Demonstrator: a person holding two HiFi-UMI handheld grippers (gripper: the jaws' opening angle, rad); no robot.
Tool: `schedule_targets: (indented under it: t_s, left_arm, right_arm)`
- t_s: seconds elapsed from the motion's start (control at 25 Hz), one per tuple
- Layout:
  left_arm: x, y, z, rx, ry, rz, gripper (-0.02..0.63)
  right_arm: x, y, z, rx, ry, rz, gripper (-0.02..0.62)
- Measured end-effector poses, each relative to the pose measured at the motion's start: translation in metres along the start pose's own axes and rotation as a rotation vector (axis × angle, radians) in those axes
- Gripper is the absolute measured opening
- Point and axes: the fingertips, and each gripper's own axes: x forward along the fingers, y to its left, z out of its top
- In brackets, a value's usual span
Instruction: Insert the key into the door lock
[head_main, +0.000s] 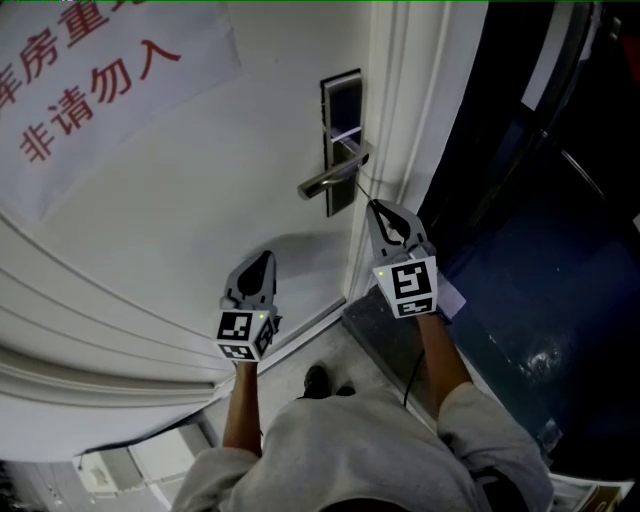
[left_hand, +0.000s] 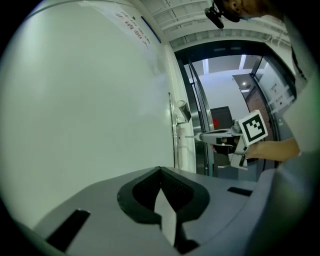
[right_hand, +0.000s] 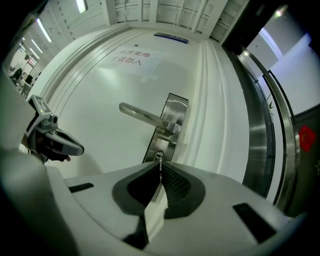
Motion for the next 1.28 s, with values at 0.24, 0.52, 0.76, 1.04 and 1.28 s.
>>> schedule_targets:
  t_s: [0.24,0.52,0.76,1.04,1.28]
  left_arm:
    - [0.002,-0.001,0.001,0.002,0.001,-0.011,0.018]
    - [0.004,-0.003,0.001,0.002,0.001,-0.019,0.017]
    - [0.005,-0.005,0.001,0.002,0.002,-0.024,0.017]
    - [0.006,-0.006,-0.001,0.002,0.006,-0.026,0.017]
    - [0.008,-0.007,-0.001,-0.002,0.005,-0.028,0.017]
  right_arm:
    - [0.008,0.004,0.004,-0.331,0.03,0.01,0.029]
    - [0.014,0.014,-0.006,-0.832,0.062,0.029,0.029]
    - [0.017,0.012,-0.009,-1.058,0.053,0.015,0.029]
    - [0.02,0.011,-0.009,-1.08,0.051,0.017,0.029]
    - [0.027,0.014,-0.01,-1.116,0.052,0.025,0.029]
